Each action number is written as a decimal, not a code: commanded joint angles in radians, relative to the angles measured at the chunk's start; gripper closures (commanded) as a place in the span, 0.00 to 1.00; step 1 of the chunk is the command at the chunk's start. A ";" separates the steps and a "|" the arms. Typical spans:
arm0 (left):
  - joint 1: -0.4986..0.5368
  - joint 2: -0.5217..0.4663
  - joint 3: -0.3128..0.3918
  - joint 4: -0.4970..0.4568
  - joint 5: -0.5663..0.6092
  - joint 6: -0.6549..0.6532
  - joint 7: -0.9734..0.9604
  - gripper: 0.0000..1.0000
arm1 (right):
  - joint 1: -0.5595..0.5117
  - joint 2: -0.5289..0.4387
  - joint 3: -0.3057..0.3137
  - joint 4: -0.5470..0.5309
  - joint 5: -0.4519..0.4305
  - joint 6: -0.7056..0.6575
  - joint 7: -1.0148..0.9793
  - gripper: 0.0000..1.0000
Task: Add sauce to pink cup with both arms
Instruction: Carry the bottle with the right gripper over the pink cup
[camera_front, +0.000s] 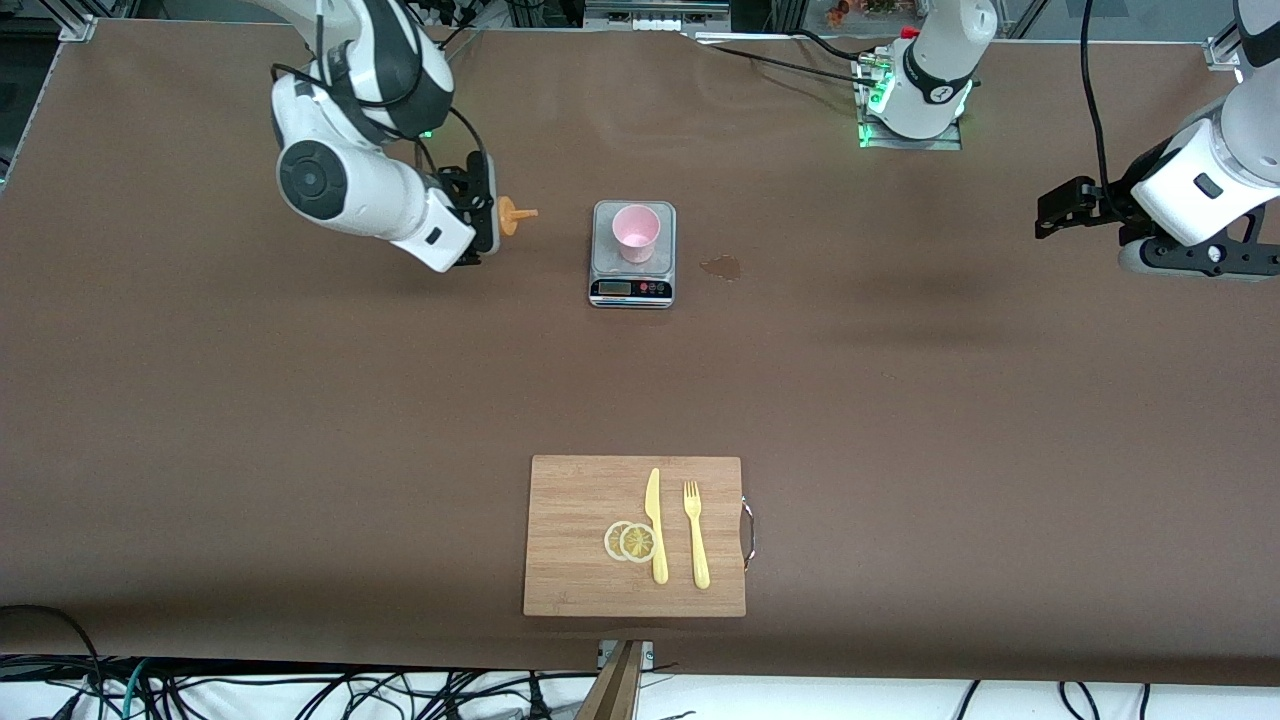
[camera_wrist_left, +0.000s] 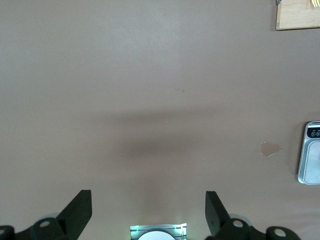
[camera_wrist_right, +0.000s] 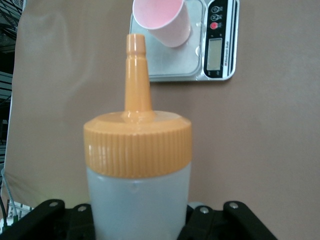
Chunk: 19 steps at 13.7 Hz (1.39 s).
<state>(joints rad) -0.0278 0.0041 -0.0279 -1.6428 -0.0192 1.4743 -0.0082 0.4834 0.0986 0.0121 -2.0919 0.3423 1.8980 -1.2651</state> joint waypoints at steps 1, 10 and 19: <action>0.008 0.004 -0.001 0.020 -0.027 -0.017 0.020 0.00 | 0.038 0.010 0.028 -0.008 -0.016 0.029 0.071 0.86; 0.008 0.004 -0.001 0.020 -0.027 -0.017 0.020 0.00 | 0.135 0.092 0.029 0.007 -0.077 0.058 0.202 0.86; 0.008 0.004 -0.001 0.020 -0.027 -0.017 0.017 0.00 | 0.199 0.188 0.028 0.116 -0.141 0.030 0.346 0.86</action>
<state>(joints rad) -0.0278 0.0041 -0.0279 -1.6428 -0.0192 1.4743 -0.0082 0.6643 0.2500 0.0397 -2.0361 0.2274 1.9584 -0.9654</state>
